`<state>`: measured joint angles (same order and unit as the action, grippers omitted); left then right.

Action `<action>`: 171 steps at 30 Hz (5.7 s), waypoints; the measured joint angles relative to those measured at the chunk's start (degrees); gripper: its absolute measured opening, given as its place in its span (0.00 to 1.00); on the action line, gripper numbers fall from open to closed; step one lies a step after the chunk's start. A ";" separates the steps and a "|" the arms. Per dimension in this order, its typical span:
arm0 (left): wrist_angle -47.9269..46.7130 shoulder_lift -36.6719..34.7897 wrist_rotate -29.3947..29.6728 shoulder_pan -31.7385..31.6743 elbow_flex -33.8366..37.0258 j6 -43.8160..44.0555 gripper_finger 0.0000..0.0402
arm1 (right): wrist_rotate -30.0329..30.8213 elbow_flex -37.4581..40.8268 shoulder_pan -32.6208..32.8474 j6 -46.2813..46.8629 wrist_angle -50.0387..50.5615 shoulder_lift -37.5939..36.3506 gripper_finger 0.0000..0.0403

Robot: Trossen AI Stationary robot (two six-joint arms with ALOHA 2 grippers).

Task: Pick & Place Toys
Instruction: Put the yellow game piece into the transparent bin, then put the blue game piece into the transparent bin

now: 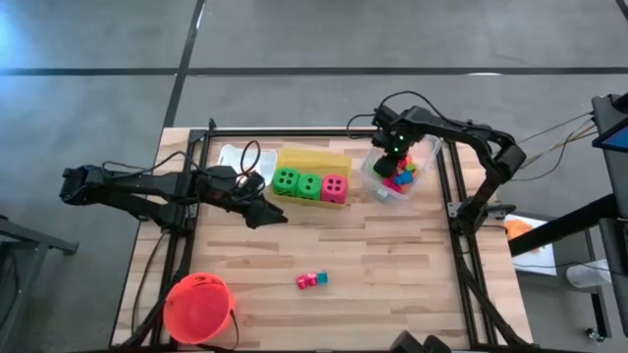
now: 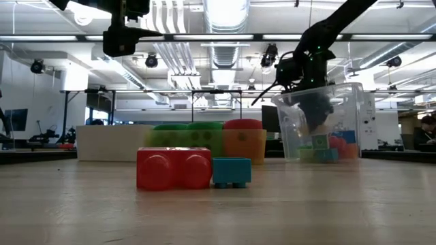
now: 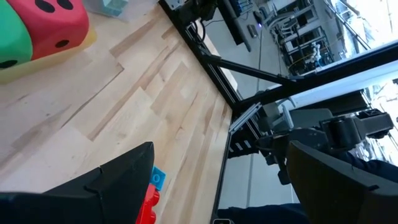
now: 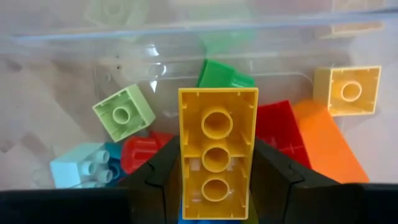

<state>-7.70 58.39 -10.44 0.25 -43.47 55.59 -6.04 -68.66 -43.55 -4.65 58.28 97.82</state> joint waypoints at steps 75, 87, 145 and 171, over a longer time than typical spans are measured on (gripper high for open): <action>-3.08 -0.02 1.92 0.02 0.10 0.34 0.87 | 3.39 11.85 0.46 7.26 -3.19 -12.59 0.90; -3.92 1.34 1.83 0.02 0.04 4.12 0.87 | 1.25 11.79 0.44 7.23 -1.74 -15.85 0.90; -34.56 12.92 -4.59 10.28 -0.69 -13.30 0.87 | 7.24 1.89 64.70 25.07 -42.05 3.52 0.90; -34.38 12.92 -4.63 12.20 -0.58 -11.04 0.87 | 7.28 -11.67 63.52 16.51 -32.78 21.92 0.81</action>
<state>-42.09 71.31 -15.07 12.45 -44.05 44.55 1.24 -80.34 19.97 11.87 25.50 119.74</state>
